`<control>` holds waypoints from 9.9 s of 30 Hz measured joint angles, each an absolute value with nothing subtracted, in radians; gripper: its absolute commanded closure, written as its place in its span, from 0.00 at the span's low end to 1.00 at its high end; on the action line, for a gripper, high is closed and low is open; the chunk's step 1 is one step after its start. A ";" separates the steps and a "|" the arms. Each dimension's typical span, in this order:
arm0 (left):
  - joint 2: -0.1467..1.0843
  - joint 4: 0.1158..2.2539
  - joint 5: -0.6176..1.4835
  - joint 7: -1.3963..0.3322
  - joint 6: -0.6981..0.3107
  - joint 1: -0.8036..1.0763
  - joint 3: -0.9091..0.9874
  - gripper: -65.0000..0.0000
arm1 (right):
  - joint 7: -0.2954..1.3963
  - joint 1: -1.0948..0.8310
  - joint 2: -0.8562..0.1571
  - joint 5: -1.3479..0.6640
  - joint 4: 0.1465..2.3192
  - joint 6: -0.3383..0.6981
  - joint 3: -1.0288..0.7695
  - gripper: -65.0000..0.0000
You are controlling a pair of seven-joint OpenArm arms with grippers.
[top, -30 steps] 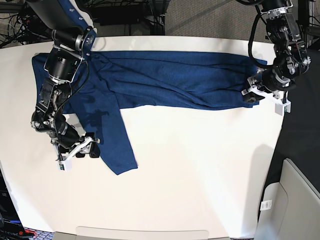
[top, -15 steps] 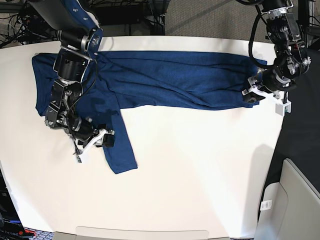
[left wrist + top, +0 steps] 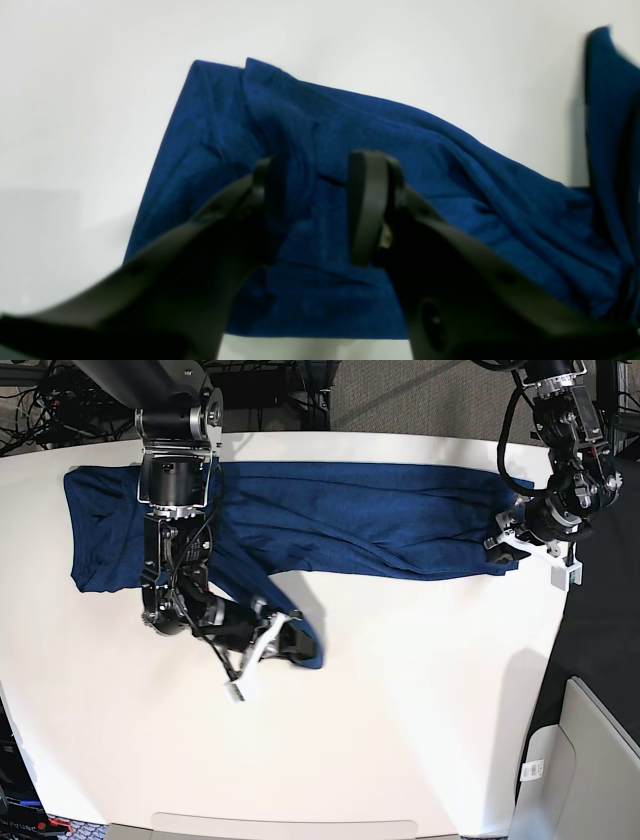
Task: Fold the T-shirt properly
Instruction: 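Lay the sleeve across the shirt band toward the left gripper, then hold the band ends with both grippers and smooth the shirt, then lift the band end with the left gripper and fold it toward the middle, then tuck and flatten the folded end with the left gripper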
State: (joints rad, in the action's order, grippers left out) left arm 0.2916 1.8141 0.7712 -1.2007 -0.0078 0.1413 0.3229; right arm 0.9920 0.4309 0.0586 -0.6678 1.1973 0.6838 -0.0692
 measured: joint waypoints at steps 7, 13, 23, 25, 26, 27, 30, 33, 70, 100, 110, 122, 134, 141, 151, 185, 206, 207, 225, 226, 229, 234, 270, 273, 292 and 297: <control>0.294 1.814 0.770 -1.201 -0.008 0.154 0.323 0.68 | 0.993 0.422 0.073 -0.925 1.348 0.690 0.151 0.99; 0.294 1.814 0.770 -1.200 -0.008 0.170 0.323 0.68 | 0.999 0.391 0.118 -0.961 1.351 0.687 0.252 0.99; 0.292 1.814 0.774 -1.205 -0.008 0.174 0.410 0.68 | 0.995 0.405 0.146 -0.968 1.299 0.688 0.444 0.99; 0.292 1.814 0.770 -1.204 -0.008 0.172 0.421 0.68 | 0.995 0.406 0.141 -0.968 1.254 0.689 0.474 0.99; 0.294 1.814 0.770 -1.204 -0.007 0.174 0.422 0.68 | 0.995 0.406 0.142 -0.965 1.234 0.687 0.484 0.99; 0.294 1.814 0.770 -1.205 -0.008 0.175 0.422 0.68 | 0.994 0.405 0.142 -0.969 1.209 0.688 0.497 0.99; 0.294 1.814 0.774 -1.204 -0.007 0.186 0.422 0.68 | 0.995 0.404 0.141 -0.960 1.138 0.685 0.530 0.97; 0.294 1.814 0.773 -1.203 -0.008 0.191 0.422 0.68 | 0.995 0.403 0.140 -0.952 1.106 0.685 0.558 0.86; 0.391 1.662 0.781 -1.245 -0.155 0.147 0.336 0.50 | 1.048 -0.035 -0.326 -1.054 1.714 0.692 -0.085 0.60; 0.416 1.654 0.770 -1.238 -0.156 0.131 0.247 0.50 | 1.052 -0.066 -0.332 -1.055 1.744 0.690 -0.110 0.60; 0.440 1.644 0.773 -1.169 -0.159 0.104 0.247 0.50 | 1.052 -0.066 -0.329 -1.055 1.744 0.690 -0.110 0.60; 0.442 1.505 0.778 -1.071 -0.158 0.100 0.242 0.50 | 1.052 -0.066 -0.330 -1.055 1.744 0.690 -0.110 0.60; 0.444 1.506 0.794 -1.066 -0.162 0.124 0.243 0.50 | 1.052 -0.060 -0.329 -1.054 1.744 0.689 -0.110 0.60; 0.433 1.515 0.881 -1.137 -0.162 0.125 0.253 0.50 | 1.052 -0.058 -0.328 -1.055 1.744 0.690 -0.110 0.60; 0.427 1.511 1.018 -1.204 -0.165 0.125 0.250 0.57 | 1.052 -0.056 -0.329 -1.055 1.744 0.690 -0.110 0.60; 0.152 1.878 1.190 -1.362 -0.172 0.133 0.226 1.00 | 1.048 -0.189 -0.410 -1.055 1.739 0.691 -0.427 0.60; -0.151 1.748 1.182 -1.350 -0.166 0.063 0.138 0.99 | 1.052 -0.221 -0.401 -1.055 1.739 0.692 -0.497 0.60; -0.153 1.735 1.182 -1.347 -0.165 0.063 0.138 0.99 | 1.052 -0.221 -0.401 -1.055 1.739 0.692 -0.497 0.60; -0.152 1.647 1.188 -1.320 -0.165 0.022 0.018 0.80 | 1.055 -0.216 -0.376 -1.055 1.739 0.692 -0.499 0.60; -0.152 1.647 1.188 -1.320 -0.165 0.019 0.018 0.79 | 1.054 -0.216 -0.376 -1.055 1.739 0.692 -0.499 0.60; -0.152 1.647 1.187 -1.327 -0.165 -0.014 0.018 0.76 | 1.055 -0.213 -0.359 -1.055 1.739 0.692 -0.499 0.60; -0.129 1.717 1.192 -1.332 -0.166 -0.009 0.020 0.68 | 1.055 -0.213 -0.360 -1.053 1.739 0.692 -0.499 0.60; 0.128 1.717 1.179 -1.181 -0.158 0.089 -0.231 0.65 | 1.055 -0.269 -0.370 -1.064 1.739 0.692 -0.662 0.60; 0.131 1.659 1.175 -1.150 -0.152 0.077 -0.286 0.65 | 1.055 -0.268 -0.363 -1.103 1.739 0.692 -0.661 0.60; 0.215 1.761 1.206 -1.147 -0.150 0.002 -0.278 0.65 | 1.055 -0.268 -0.368 -1.108 1.739 0.692 -0.661 0.60; 0.199 1.680 1.213 -1.146 -0.155 0.002 -0.286 0.65 | 1.055 -0.268 -0.368 -1.111 1.739 0.692 -0.661 0.60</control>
State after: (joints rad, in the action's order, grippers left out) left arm 0.1989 1.6802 1.2125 -1.1458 -0.1555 0.0021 -0.2859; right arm 1.0550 -0.2680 -0.3683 -1.1107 1.7390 0.6918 -0.6605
